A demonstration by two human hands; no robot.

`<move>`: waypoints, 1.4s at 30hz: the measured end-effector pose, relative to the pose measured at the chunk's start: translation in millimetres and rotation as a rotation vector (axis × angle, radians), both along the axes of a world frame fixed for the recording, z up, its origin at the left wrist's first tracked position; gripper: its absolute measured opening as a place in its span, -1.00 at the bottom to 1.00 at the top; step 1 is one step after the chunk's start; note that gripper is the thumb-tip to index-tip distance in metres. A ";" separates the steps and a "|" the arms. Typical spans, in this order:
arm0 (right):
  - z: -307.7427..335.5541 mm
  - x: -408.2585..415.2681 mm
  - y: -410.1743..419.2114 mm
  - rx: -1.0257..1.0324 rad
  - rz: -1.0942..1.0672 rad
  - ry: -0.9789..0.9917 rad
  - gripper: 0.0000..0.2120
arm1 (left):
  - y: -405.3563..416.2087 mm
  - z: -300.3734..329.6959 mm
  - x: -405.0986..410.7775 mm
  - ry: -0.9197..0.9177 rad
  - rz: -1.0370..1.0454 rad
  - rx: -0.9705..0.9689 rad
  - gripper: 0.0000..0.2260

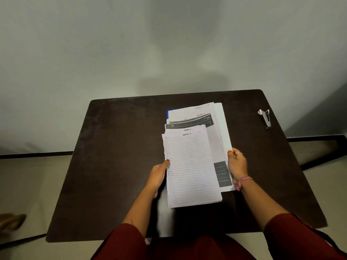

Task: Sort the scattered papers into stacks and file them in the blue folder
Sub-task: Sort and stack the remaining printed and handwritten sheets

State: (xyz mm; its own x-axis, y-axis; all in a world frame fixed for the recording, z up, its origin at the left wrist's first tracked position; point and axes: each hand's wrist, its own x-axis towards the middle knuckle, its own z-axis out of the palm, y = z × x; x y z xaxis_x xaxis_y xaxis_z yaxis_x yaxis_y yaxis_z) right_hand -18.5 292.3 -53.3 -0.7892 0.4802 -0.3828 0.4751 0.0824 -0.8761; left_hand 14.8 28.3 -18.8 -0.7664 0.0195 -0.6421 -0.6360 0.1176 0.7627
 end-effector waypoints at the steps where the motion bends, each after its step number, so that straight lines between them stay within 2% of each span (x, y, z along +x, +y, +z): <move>1: -0.9 1.4 4.7 0.002 0.000 -0.010 -0.72 | 5.7 -1.3 1.7 0.001 0.007 -0.005 -0.63; 5: -12.6 6.8 17.9 0.006 0.017 -0.053 -0.75 | 18.4 -4.4 7.9 -0.039 0.072 -0.025 -0.60; 8: -22.3 9.3 24.7 0.017 0.034 -0.084 -0.76 | 23.3 -7.6 12.1 -0.056 0.100 -0.038 -0.74; 13: -19.8 6.9 26.5 0.062 0.024 -0.108 -0.79 | 25.3 -24.7 20.6 -0.017 0.171 -0.102 -0.73; 16: -8.2 4.5 26.6 0.313 0.015 -0.204 -0.72 | 30.0 -24.8 26.3 0.006 0.242 -0.100 -0.82; 17: -2.7 4.0 26.2 0.375 0.048 -0.176 -0.69 | 31.0 -23.3 28.0 0.022 0.273 -0.078 -0.87; 18: 2.6 2.1 25.6 0.390 0.105 -0.106 -0.68 | 31.7 -21.4 28.9 0.044 0.300 -0.063 -0.76; 19: 8.1 -1.3 24.2 0.372 0.173 -0.025 -0.68 | 31.4 -19.7 30.5 0.083 0.303 -0.070 -0.57; 20: 11.8 -5.9 22.2 0.353 0.249 0.046 -0.67 | 30.0 -19.6 32.6 0.130 0.279 -0.096 -0.42; 22: 19.1 -19.3 16.5 0.389 0.435 0.112 -0.64 | 26.2 -19.1 33.8 0.229 0.147 -0.166 -0.29; 25: 21.9 -43.4 5.0 0.526 0.711 0.076 -0.56 | 18.2 -23.1 34.0 0.299 -0.100 -0.269 -0.31; 30: 16.4 -74.5 -17.0 0.691 0.958 -0.060 -0.38 | 2.4 -33.1 29.7 0.296 -0.328 -0.347 -0.36; 37: 26.6 -95.8 -28.7 0.808 0.972 -0.167 -0.26 | -6.2 -43.4 25.1 0.265 -0.401 -0.457 -0.26; 42: 28.5 -105.7 -31.5 0.833 0.946 -0.203 -0.32 | -6.4 -47.3 23.0 0.305 -0.424 -0.503 -0.25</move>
State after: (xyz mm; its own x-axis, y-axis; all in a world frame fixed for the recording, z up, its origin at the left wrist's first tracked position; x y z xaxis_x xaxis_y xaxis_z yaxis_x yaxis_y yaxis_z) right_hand -124.2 260.8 -24.9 -0.9165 -0.0827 -0.3914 0.0494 0.9476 -0.3157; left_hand 37.8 21.9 -66.1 -0.9046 0.1135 -0.4108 -0.2255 0.6904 0.6874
